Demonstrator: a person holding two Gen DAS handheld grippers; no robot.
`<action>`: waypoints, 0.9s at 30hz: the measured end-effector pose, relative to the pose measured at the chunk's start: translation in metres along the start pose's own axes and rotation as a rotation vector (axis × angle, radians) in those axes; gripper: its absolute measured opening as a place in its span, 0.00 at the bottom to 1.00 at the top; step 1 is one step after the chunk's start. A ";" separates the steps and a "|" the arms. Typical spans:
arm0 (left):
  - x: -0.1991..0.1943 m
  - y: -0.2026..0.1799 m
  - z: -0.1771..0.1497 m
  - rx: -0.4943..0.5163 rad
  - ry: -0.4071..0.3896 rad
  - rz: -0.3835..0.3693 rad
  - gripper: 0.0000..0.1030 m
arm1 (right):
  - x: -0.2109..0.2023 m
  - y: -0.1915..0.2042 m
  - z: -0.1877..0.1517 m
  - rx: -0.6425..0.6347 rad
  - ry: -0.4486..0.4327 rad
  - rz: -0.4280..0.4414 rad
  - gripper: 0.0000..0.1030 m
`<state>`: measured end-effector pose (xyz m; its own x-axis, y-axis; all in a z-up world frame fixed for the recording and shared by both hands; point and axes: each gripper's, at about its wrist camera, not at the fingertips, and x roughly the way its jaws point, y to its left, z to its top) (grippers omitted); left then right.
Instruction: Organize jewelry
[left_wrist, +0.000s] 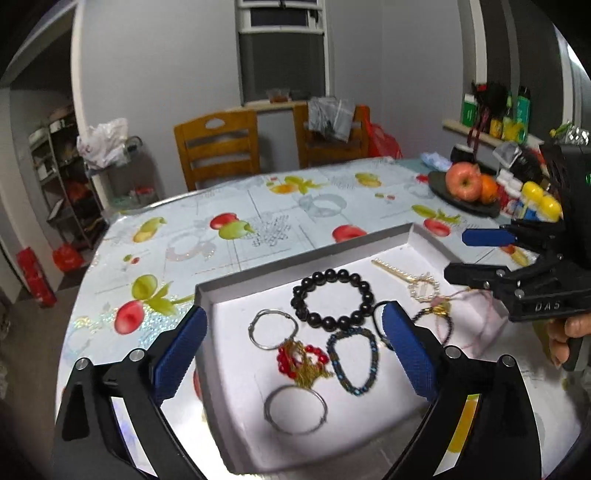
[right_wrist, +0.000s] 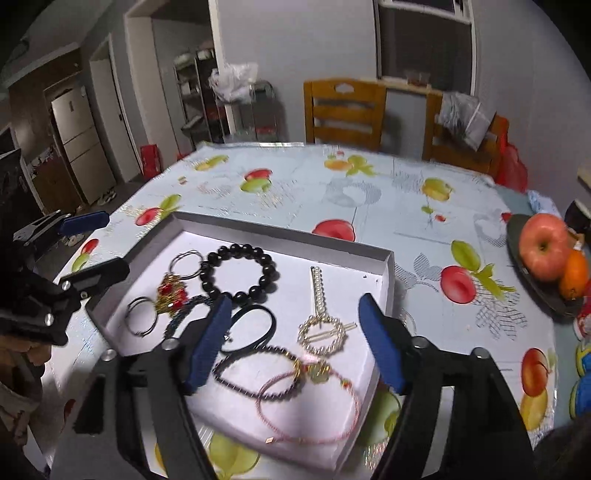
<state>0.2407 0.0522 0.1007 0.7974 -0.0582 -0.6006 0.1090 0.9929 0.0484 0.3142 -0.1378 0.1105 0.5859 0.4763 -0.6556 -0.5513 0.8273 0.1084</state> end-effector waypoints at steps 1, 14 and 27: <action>-0.006 0.000 -0.004 -0.015 -0.015 -0.007 0.93 | -0.008 0.003 -0.005 -0.003 -0.023 0.000 0.77; -0.060 -0.016 -0.064 -0.081 -0.094 0.011 0.95 | -0.073 0.040 -0.070 -0.032 -0.206 -0.030 0.94; -0.074 -0.021 -0.091 -0.128 -0.154 0.036 0.95 | -0.096 0.051 -0.105 0.008 -0.265 -0.047 0.94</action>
<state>0.1250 0.0448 0.0713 0.8818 -0.0281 -0.4708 0.0105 0.9991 -0.0399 0.1671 -0.1731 0.1003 0.7464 0.4977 -0.4417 -0.5157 0.8522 0.0888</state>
